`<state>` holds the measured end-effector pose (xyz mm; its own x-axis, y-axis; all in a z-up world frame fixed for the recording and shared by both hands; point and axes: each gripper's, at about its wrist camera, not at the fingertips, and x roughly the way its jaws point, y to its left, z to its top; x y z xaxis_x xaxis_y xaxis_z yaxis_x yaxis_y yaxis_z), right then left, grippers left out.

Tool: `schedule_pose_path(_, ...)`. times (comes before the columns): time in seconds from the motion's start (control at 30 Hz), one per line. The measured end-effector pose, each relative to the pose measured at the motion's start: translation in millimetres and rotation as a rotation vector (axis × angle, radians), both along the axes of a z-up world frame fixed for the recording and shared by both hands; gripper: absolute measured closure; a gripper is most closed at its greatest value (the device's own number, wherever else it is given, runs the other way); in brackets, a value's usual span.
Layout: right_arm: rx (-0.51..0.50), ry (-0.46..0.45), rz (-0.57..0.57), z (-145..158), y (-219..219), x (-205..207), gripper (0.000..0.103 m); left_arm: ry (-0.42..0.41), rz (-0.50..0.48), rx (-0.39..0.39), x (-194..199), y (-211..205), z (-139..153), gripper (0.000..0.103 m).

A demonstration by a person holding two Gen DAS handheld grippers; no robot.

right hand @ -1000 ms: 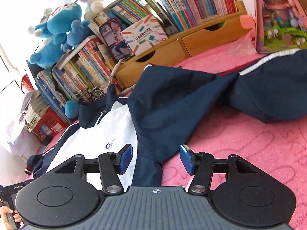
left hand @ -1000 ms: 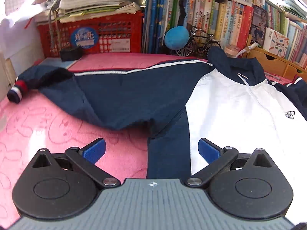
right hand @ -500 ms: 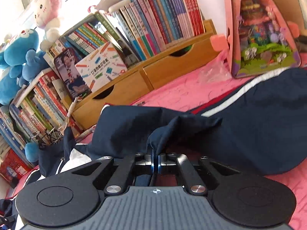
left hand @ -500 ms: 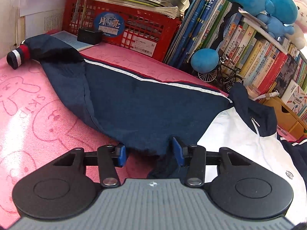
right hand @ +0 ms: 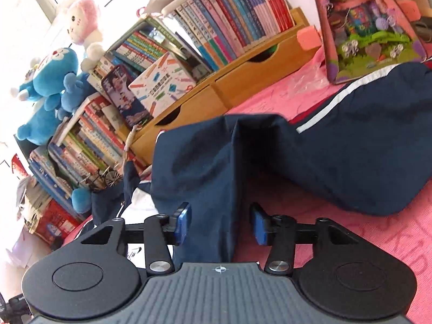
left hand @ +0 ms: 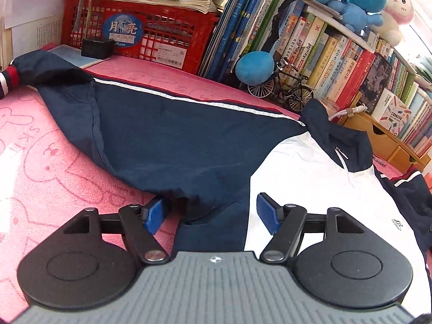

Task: Fold clothes

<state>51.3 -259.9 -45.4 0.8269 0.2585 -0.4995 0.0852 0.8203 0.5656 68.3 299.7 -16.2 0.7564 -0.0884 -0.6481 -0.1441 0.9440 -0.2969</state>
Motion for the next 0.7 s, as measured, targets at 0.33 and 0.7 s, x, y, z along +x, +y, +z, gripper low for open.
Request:
schedule_pose_path(0.33, -0.299, -0.015, -0.114, 29, 32, 7, 0.098, -0.015, 0.058, -0.004, -3, -7, -1, 0.083)
schedule_pose_path(0.7, -0.062, -0.046, 0.042, 17, -20, -62, 0.056, -0.019, -0.04, 0.061, -37, -14, 8, 0.066)
